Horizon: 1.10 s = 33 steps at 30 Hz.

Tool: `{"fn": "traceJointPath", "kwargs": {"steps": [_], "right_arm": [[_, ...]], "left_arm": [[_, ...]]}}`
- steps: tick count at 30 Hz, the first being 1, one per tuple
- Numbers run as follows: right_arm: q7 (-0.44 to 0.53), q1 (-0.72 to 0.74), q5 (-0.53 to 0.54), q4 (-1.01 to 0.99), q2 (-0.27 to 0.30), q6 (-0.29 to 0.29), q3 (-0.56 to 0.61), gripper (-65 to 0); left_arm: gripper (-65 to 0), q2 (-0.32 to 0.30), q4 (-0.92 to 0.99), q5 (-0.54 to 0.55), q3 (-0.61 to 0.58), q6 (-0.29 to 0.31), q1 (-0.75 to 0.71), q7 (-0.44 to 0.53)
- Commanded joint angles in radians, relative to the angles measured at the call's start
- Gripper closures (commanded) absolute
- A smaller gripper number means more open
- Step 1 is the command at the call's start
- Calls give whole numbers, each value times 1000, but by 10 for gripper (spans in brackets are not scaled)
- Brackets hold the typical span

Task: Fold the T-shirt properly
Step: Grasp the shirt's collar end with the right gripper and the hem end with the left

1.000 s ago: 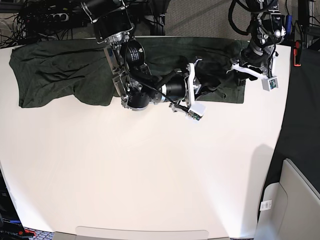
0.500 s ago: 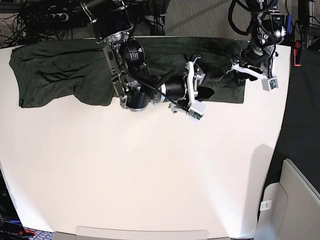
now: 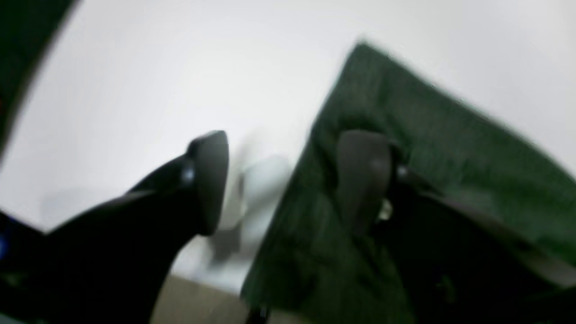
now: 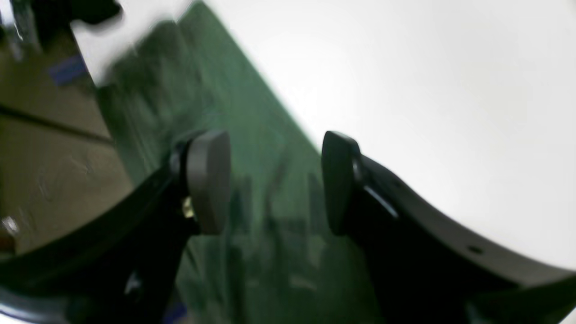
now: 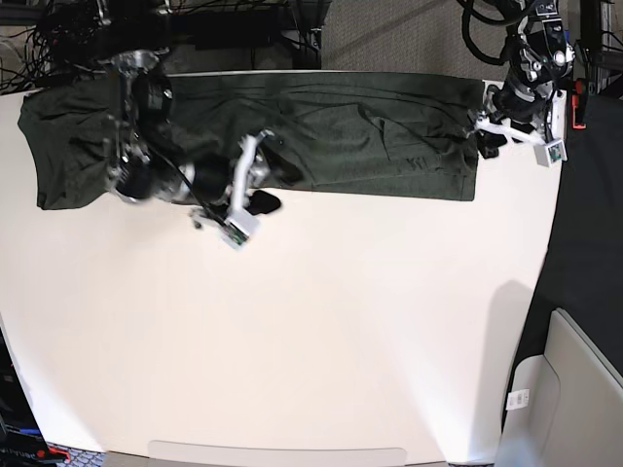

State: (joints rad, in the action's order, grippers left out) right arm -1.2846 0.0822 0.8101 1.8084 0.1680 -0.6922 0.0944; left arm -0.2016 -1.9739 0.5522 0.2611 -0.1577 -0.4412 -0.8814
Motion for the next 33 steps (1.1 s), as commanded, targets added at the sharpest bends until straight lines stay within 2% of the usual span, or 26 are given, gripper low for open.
{"fn": "traceJointPath", "kwargs": {"steps": [1, 5, 7, 10, 12, 15, 19, 25, 29, 33], "right_arm": [[20, 6, 25, 44, 14, -6, -3, -298], [20, -77, 25, 107, 52, -6, -28, -298], [20, -115, 25, 135, 66, -6, -54, -298], [20, -163, 30, 167, 89, -6, -94, -298], [18, -186, 59, 173, 101, -6, -129, -298], [16, -216, 121, 173, 129, -6, -190, -298], [13, -239, 150, 173, 156, -6, -238, -298], [13, -249, 150, 173, 152, -6, -242, -298], [15, -255, 150, 173, 150, -6, -242, -298], [15, -253, 150, 173, 150, -6, -242, -298]], "left_arm": [[-405, -22, -17, -2, 2, -1, 3, -6], [-432, -35, -15, 2, -1, 4, 25, -72], [-441, -35, -14, 2, 4, 42, 46, -94], [-442, -35, -12, 2, 5, 129, 71, -138], [-442, -34, 2, 2, 7, 159, 89, -169], [-443, -34, 26, 4, 7, 160, 104, -187], [-446, -34, 31, 4, 2, 162, 106, -189], [-441, -31, 51, 4, 27, 162, 101, -190], [-410, -28, 8, 6, 62, 162, 78, -209], [-410, -34, -34, 121, 74, 163, 71, -230]]}}
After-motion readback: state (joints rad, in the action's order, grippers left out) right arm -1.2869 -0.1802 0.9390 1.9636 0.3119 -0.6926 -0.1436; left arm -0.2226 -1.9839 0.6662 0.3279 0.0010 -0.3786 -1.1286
